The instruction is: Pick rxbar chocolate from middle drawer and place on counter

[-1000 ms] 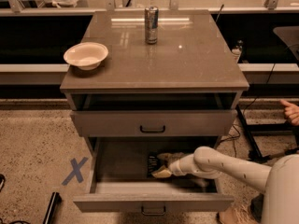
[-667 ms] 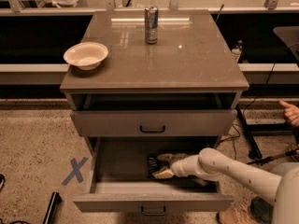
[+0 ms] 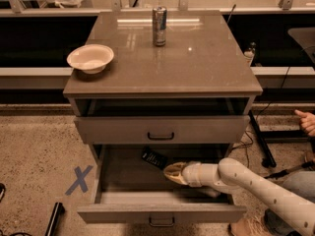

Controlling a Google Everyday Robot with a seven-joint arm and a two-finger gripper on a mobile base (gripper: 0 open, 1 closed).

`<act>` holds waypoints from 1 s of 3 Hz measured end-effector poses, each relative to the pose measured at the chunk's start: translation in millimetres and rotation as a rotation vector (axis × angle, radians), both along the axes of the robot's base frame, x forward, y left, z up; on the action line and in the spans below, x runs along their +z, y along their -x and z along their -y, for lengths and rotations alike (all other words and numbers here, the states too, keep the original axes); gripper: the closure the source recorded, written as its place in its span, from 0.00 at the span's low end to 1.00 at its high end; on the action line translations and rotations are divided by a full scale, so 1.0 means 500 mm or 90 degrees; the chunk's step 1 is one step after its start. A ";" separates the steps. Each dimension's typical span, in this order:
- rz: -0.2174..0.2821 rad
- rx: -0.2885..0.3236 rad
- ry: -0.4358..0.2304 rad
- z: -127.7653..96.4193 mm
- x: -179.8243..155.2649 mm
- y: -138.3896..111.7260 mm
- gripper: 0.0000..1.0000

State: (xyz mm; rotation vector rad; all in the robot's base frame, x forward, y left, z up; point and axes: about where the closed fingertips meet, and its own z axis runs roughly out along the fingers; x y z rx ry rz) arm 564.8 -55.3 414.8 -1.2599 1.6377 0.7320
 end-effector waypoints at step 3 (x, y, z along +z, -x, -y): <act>0.020 -0.095 0.027 -0.055 0.019 -0.026 0.36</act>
Offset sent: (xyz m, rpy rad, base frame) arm 0.0161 0.0195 0.0155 -0.0522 -0.0534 -0.2284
